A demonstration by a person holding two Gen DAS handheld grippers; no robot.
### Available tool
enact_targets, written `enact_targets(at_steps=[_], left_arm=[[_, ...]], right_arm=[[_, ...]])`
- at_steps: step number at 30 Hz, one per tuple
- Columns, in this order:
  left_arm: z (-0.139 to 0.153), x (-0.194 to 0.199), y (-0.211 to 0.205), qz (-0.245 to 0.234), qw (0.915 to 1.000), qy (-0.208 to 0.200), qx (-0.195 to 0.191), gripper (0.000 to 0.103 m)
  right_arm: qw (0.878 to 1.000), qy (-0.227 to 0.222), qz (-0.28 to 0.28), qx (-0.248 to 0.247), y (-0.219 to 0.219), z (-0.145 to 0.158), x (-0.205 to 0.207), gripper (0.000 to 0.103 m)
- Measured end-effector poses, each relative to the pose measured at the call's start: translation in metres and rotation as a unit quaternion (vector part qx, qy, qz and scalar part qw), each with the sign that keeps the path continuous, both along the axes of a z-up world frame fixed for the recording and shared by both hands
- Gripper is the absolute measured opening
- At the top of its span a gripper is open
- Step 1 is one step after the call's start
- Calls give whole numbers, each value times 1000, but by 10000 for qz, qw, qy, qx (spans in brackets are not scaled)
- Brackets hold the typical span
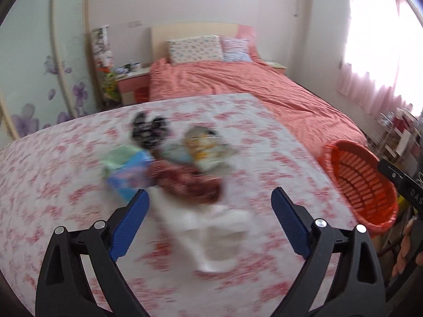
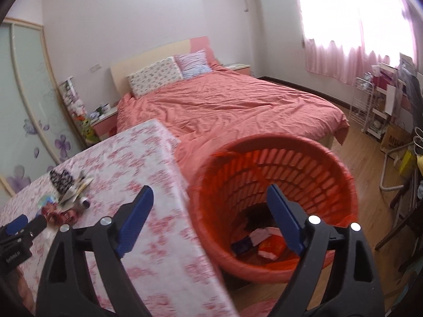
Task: Collect trash
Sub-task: 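Grasp the blue tissue pack with the left tool while the right tool grasps the white paper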
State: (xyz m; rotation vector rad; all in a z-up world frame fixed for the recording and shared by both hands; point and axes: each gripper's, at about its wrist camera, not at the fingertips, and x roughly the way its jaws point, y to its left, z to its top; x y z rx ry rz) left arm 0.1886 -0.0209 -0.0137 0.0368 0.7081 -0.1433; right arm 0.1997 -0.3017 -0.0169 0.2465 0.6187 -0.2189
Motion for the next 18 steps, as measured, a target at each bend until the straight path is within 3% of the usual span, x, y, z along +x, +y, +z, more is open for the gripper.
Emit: enact_targets(at_steps=[5,10,18], left_arm=[[-15,0,62,734,9972,117,89,93],[-26,-1,116,1306,9910,273,-64,93],[-34,-7,157,1634,9854,381,-274,93]], right_arm=[[9961,168,863,-88,78,-5,13,91],[9865,320,1608,11,142,-10,23,93],[9721,646,2247,-190,222,-29,38,94]])
